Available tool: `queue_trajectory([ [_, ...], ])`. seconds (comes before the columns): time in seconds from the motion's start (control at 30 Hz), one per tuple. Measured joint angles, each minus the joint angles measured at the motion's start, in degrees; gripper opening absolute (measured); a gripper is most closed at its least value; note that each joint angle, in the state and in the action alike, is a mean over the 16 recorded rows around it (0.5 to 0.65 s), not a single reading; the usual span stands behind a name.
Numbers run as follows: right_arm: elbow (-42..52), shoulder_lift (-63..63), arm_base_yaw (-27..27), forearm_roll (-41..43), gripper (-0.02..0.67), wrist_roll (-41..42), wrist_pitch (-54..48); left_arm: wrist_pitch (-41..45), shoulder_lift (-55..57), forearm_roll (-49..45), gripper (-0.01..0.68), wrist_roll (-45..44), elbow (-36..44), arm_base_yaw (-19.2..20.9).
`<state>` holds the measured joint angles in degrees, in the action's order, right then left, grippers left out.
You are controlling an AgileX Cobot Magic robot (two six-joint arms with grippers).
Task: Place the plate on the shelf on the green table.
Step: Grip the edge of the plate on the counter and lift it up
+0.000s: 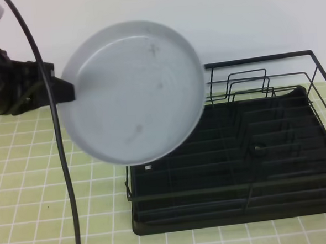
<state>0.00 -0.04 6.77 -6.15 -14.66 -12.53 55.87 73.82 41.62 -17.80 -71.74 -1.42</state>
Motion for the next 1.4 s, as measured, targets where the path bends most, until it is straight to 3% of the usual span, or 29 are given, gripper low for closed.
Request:
queue_trajectory([
  [0.33,-0.2,0.0,0.0,-23.2,-0.002,0.6,10.9,5.7,0.0,6.8,0.004,-4.2,0.0,-0.1],
  [0.67,-8.7,0.8,0.0,-26.7,-0.002,20.8,10.9,8.9,0.0,10.2,0.004,-4.8,0.0,-1.9],
  [0.93,-24.5,10.0,1.4,-26.4,-0.002,31.4,-1.0,6.2,0.0,7.4,0.004,-3.2,-0.1,-8.8],
  [1.17,-41.5,26.9,4.1,-26.0,-0.002,34.1,-19.6,1.4,0.1,4.1,0.004,-0.6,-0.1,-16.1],
  [1.4,-57.2,43.6,6.3,-26.3,0.001,35.7,-34.4,-1.7,0.1,2.8,0.004,1.0,-0.2,-19.8],
])
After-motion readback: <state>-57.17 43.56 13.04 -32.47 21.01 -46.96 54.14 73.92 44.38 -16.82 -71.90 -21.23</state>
